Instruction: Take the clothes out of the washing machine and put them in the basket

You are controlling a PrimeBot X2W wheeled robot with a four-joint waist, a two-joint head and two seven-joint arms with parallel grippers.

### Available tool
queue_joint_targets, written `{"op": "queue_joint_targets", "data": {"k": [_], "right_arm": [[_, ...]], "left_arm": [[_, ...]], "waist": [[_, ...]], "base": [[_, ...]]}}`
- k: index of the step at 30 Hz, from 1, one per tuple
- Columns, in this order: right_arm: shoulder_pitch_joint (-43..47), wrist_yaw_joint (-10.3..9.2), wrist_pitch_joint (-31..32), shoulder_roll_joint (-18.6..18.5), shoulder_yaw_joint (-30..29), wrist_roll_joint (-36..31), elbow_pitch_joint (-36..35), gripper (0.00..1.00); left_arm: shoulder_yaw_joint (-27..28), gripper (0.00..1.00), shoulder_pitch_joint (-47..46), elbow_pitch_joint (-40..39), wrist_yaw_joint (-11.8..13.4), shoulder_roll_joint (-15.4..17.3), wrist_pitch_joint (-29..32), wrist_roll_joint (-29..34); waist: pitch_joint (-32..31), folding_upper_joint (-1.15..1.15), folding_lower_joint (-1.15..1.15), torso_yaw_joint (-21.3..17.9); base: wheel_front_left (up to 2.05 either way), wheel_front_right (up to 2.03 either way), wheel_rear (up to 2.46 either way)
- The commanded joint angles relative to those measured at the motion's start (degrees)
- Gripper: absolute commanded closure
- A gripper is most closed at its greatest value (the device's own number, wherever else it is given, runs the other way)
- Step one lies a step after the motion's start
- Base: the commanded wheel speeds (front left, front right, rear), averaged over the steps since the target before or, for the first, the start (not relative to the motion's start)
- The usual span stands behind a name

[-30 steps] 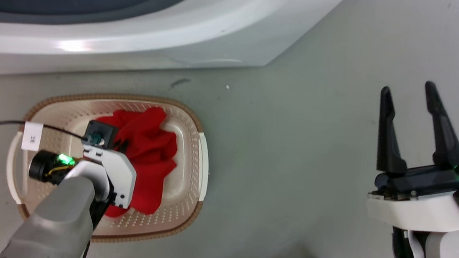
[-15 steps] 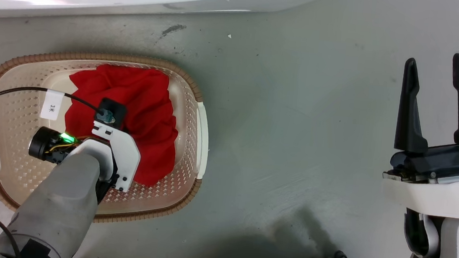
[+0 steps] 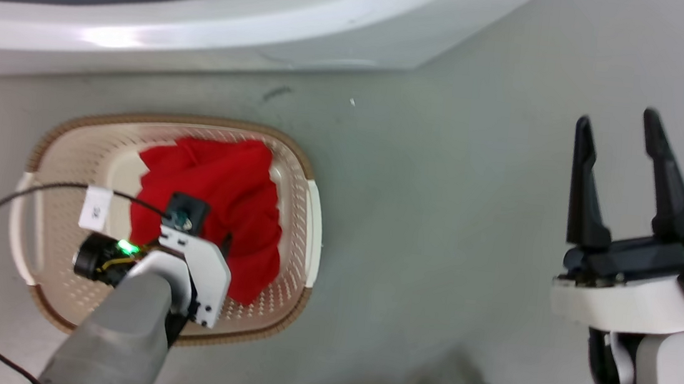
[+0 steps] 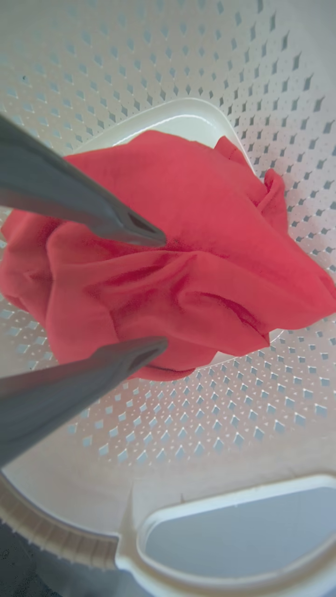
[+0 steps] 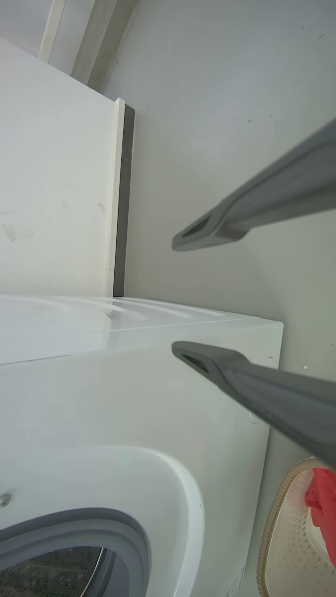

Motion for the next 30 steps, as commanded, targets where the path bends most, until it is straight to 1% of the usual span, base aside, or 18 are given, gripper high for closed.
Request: {"op": "queue_joint_targets", "data": {"k": [1,6,8,10,14,21,26,30], "right_arm": [[1.5,-0.05,-0.2,0.1,0.1,-0.8,0.7,0.00],[4.9,-0.05,-0.2,0.1,0.6,-1.9,2.3,0.00],[6.3,-0.05,-0.1,0.1,1.0,-2.5,2.9,0.00],[7.5,-0.04,-0.2,0.1,1.3,-2.8,3.3,0.00],[9.9,-0.05,-0.2,0.1,1.1,-3.3,4.0,0.00],[14.1,-0.05,-0.2,0.1,1.2,-3.8,4.8,0.00],[16.4,-0.05,-0.2,0.1,1.3,-3.6,5.4,0.00],[18.0,-0.05,-0.2,0.1,1.1,-3.6,5.8,0.00]], "left_arm": [[-0.1,0.00,1.5,0.1,-0.2,-0.6,-1.6,-0.2],[0.5,0.00,4.6,-0.7,-1.0,-2.1,-5.2,-1.4],[1.3,0.00,6.1,-1.5,-1.0,-2.1,-5.8,-2.0],[2.3,0.00,7.4,-3.5,-0.3,-1.8,-6.1,-2.4],[5.5,0.00,11.9,-13.0,2.3,-0.1,-6.1,-1.4],[12.9,0.00,21.5,-30.6,7.6,2.1,-6.1,3.9],[19.1,0.00,28.5,-41.6,9.8,2.2,-6.1,7.8],[23.2,0.00,33.7,-49.1,11.0,1.7,-6.1,11.0]], "waist": [[-5.2,0.00,-0.01,2.3],[-12.4,0.00,-0.01,4.8],[-15.0,0.00,-0.01,5.6],[-17.7,0.00,-0.01,6.1],[-22.1,0.00,-0.01,7.0],[-28.4,0.00,-0.01,8.2],[-32.1,0.00,-0.01,8.5],[-34.8,0.00,-0.01,8.7]], "base": [[0.00,0.00,0.00],[0.00,0.00,0.00],[0.00,0.00,0.00],[0.00,0.00,0.00],[0.00,0.00,0.00],[0.00,0.00,0.00],[0.00,0.00,0.00],[0.00,0.00,0.00]]}}
